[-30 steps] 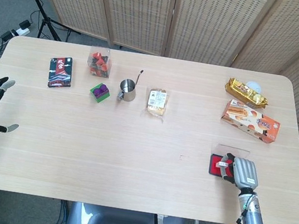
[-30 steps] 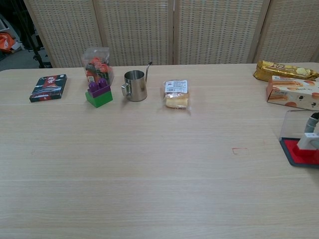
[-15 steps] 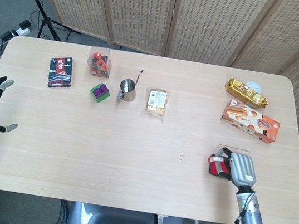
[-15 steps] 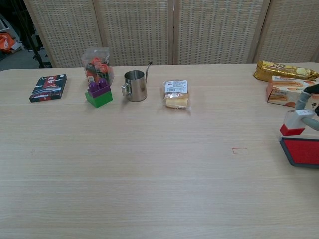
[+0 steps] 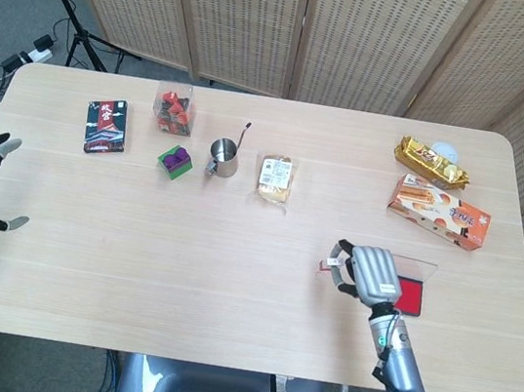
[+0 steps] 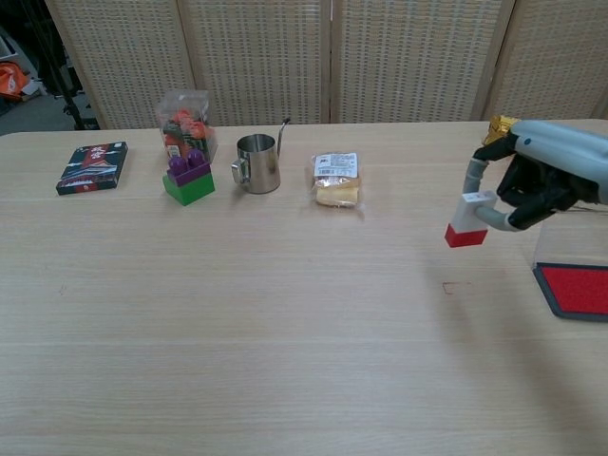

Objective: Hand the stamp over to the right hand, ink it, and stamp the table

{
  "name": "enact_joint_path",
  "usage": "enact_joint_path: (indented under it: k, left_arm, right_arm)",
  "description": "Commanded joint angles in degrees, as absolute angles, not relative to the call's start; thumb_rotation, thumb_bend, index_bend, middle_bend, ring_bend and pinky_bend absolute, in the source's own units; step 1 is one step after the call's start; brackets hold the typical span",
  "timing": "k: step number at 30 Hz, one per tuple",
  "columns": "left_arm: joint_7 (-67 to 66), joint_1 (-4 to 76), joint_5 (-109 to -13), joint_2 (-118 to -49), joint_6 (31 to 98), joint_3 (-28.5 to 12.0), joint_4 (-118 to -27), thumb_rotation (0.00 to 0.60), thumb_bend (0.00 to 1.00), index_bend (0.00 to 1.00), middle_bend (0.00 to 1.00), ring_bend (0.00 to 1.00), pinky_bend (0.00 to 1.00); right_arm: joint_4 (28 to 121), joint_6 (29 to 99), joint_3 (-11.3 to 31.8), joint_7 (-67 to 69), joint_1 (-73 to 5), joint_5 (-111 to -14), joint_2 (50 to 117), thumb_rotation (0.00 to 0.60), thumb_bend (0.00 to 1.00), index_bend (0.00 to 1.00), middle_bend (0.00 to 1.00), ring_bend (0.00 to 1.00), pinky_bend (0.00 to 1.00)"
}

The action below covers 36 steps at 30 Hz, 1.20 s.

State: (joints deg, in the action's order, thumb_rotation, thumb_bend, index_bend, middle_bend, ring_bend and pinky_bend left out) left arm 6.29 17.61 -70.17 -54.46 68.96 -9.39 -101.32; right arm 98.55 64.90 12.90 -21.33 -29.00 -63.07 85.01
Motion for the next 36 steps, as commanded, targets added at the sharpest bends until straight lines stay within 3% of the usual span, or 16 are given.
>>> enact_joint_path:
  k: [1,15,19,23,36]
  left_arm:
    - [6.55,17.57,-70.10,-54.36,68.91,-9.46,-101.24,0.600,0.06,0.00,0.00,0.00,0.00]
    - [6.83,17.75,-70.09,-54.22,68.27,-9.42,-101.08,0.600,0.06,0.00,0.00,0.00,0.00]
    - [6.70,17.89,-70.16,-54.34,68.10,-9.41,-101.02,0.600,0.06,0.00,0.00,0.00,0.00]
    - [6.60,17.86,-70.21,-54.38,68.19,-9.38,-101.06,0.600,0.06,0.00,0.00,0.00,0.00]
    - [6.73,17.98,-70.31,-54.54,67.94,-9.34,-100.91,0.600,0.06,0.00,0.00,0.00,0.00]
  right_arm:
    - [97.01,64.04,13.20,-24.24,-31.00,-60.53,88.12,0.600,0.57,0.57,0.94,0.99,1.00]
    - [90.79,63.30,12.29,-25.59,-32.59,-57.18,92.97,0.600,0.56,0.57,0.94,0.99,1.00]
    - [90.30,63.07,12.19,-25.30,-32.66,-56.74,93.06,0.600,0.51,0.57,0.94,0.99,1.00]
    - [89.40,62.60,11.80,-24.98,-32.74,-56.40,93.24,0.600,0.37,0.57,0.94,0.99,1.00]
    - [88.21,62.28,11.14,-23.97,-32.74,-56.47,93.47,0.600,0.35,0.57,0.94,0.99,1.00]
